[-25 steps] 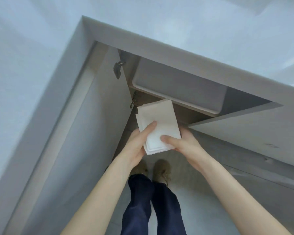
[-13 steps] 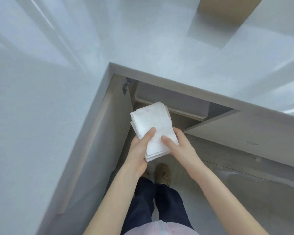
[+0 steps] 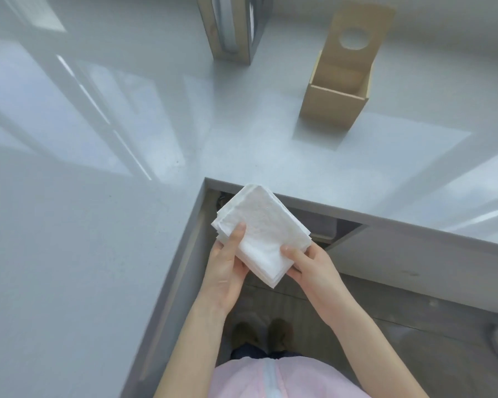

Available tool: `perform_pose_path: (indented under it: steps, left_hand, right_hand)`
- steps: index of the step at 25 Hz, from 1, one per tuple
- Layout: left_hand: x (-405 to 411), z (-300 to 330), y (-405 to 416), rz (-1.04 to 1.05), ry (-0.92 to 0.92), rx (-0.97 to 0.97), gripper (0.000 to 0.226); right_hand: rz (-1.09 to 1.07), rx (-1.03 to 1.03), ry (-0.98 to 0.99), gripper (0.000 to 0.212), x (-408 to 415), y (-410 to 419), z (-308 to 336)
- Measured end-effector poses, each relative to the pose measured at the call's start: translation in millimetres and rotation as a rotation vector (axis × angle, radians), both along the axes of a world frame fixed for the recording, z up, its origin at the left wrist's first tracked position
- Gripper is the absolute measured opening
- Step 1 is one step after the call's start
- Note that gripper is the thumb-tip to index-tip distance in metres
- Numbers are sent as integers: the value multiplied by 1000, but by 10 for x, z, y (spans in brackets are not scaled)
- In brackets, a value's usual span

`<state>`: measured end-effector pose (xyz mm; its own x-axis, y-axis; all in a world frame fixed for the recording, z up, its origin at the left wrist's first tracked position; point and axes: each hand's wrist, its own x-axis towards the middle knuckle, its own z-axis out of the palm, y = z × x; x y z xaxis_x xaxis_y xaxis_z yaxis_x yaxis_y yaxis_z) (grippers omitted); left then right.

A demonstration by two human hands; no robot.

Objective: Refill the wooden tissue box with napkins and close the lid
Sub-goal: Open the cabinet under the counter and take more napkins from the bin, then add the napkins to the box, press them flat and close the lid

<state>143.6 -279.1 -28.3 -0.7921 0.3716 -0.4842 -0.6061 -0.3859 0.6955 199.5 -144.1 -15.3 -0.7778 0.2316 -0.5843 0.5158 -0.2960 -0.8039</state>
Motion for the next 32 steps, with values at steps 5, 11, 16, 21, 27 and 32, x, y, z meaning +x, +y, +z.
perform_pose_path:
  steps: [5,11,16,21,27,32]
  left_hand:
    - [-113,198,-113,-93,97,-158,60]
    - [-203,346,124,-238,153,-329,33]
    - [-449,424,520,-249,184,-387,35]
    - [-817,477,1054,-273,195,-432,36]
    - [-1209,607,1651,-278,202,-494,31]
    - [-1411,703,1928,-228,194,-433,26]
  right_hand:
    - [-32,37,31,22,26,156,260]
    - [-80,202,12,32,-102,345,354]
    - [-18,221,8,10,-369,654,409]
    - [39,311,7,19,-765,1089,406]
    - [30,291,43,26,-1173,1675,503]
    - [52,315,60,30,-1418,1996,551]
